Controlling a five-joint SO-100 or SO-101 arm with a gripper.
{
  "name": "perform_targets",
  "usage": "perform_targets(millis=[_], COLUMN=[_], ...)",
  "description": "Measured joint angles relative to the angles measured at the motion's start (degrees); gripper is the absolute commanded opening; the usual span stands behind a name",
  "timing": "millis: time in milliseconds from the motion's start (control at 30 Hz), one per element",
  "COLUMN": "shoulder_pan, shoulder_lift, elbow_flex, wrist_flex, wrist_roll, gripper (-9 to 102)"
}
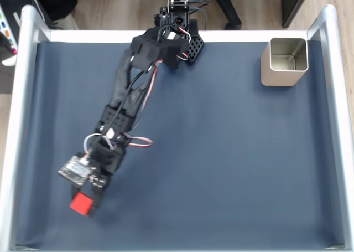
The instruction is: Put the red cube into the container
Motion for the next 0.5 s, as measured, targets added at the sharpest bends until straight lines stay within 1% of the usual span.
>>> perform_targets(millis=[233,500], shoulder_pan=[-11.87,-26.63], shoulder_lift=[14.94,34.72], elbow_flex=[8.70,27.25], wrist_flex=[7.12,9.58], wrist_roll=[0.00,-1.41], gripper=[0,0])
